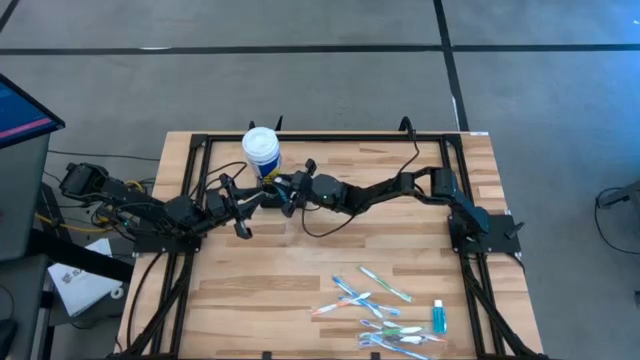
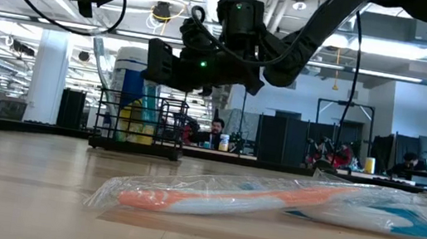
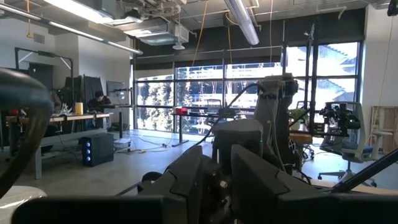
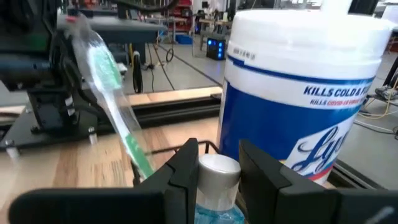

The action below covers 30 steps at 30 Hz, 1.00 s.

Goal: Pick & Place toothbrushing station
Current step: Put the mouthwash bottle into the wire organizer

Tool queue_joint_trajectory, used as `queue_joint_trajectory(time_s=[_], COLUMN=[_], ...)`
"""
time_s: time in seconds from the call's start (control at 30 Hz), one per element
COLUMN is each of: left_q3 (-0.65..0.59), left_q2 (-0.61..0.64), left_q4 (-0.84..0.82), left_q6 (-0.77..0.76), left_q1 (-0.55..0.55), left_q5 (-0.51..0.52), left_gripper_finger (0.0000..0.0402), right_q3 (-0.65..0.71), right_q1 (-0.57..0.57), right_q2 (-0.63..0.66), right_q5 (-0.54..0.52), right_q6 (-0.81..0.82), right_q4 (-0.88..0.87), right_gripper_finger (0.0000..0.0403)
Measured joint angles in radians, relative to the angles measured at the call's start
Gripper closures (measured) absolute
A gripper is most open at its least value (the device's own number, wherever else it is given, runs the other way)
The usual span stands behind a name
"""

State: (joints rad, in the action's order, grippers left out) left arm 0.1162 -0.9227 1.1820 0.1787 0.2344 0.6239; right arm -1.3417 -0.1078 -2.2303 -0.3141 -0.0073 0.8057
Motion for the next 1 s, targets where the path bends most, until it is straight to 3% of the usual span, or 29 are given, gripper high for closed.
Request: queue_joint_trajectory(time_s=[0.8,1.0], left_q3=[0.0,0.0], left_q2=[0.0,0.0], left_q4=[0.0,0.001], left_q6=[0.0,0.0], left_q1=[0.0,0.0], left_q5=[0.0,0.0], left_gripper_finger=[0.0321,0.0321], right_q3=[-0.001,-0.031], right_q1=[-0.013,-0.012], right_q2=[-0.001,-0.091], right_q5=[0.028,0.025], right_q6=[0.034,0.054], right_q4=[0.057,0.146], right_gripper_finger=[0.0323,0.0323])
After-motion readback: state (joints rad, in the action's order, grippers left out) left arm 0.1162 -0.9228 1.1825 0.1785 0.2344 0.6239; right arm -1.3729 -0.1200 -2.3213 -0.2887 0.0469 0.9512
